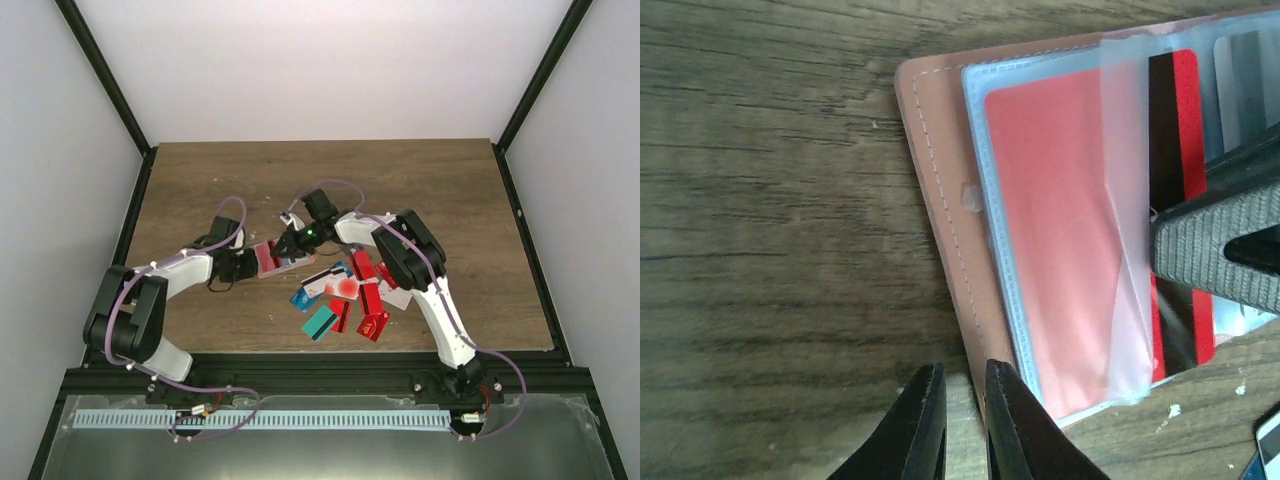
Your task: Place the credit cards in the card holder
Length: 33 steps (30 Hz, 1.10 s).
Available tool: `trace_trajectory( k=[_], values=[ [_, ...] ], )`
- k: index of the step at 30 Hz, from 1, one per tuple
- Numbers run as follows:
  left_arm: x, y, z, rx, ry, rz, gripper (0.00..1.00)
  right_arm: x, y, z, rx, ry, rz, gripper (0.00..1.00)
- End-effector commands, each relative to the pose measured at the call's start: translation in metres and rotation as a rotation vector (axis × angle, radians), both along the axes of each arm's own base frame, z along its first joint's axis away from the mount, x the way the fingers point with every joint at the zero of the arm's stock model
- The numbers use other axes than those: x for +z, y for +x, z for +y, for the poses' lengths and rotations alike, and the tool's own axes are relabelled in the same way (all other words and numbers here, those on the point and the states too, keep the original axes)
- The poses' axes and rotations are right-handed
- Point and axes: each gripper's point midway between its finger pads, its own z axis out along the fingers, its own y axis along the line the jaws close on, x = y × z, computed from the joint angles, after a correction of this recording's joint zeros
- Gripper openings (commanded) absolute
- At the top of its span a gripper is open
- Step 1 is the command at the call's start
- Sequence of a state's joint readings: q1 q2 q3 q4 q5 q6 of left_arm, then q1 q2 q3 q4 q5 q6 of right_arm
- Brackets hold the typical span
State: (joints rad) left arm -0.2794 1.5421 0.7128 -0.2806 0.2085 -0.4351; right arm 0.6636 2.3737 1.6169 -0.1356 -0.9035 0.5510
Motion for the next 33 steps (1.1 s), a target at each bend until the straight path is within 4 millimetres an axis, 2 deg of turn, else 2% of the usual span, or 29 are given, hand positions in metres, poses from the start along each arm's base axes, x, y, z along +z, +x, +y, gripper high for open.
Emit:
trace_trajectory(
  k=[1, 11, 16, 20, 25, 33],
  values=[
    [0.014, 0.0, 0.007, 0.021, 0.023, -0.021, 0.15, 0.007, 0.001, -0.005, -0.017, -0.095, -0.069, 0.18],
    [0.028, 0.001, 0.009, 0.034, 0.029, -0.048, 0.15, 0.041, 0.004, -0.01, -0.024, -0.106, -0.157, 0.48],
    [0.032, 0.003, 0.009, 0.037, 0.027, -0.057, 0.15, 0.049, 0.004, -0.016, -0.033, -0.143, -0.217, 0.57],
    [0.032, 0.005, 0.009, 0.039, 0.027, -0.059, 0.15, 0.051, 0.003, -0.015, -0.035, -0.183, -0.264, 0.58],
    [0.03, 0.006, 0.009, 0.039, 0.029, -0.056, 0.15, 0.053, -0.005, 0.004, -0.006, -0.235, -0.356, 0.55],
    [0.03, 0.004, 0.011, 0.04, 0.04, -0.057, 0.15, 0.044, 0.019, 0.01, -0.121, -0.432, -0.533, 0.56]
  ],
)
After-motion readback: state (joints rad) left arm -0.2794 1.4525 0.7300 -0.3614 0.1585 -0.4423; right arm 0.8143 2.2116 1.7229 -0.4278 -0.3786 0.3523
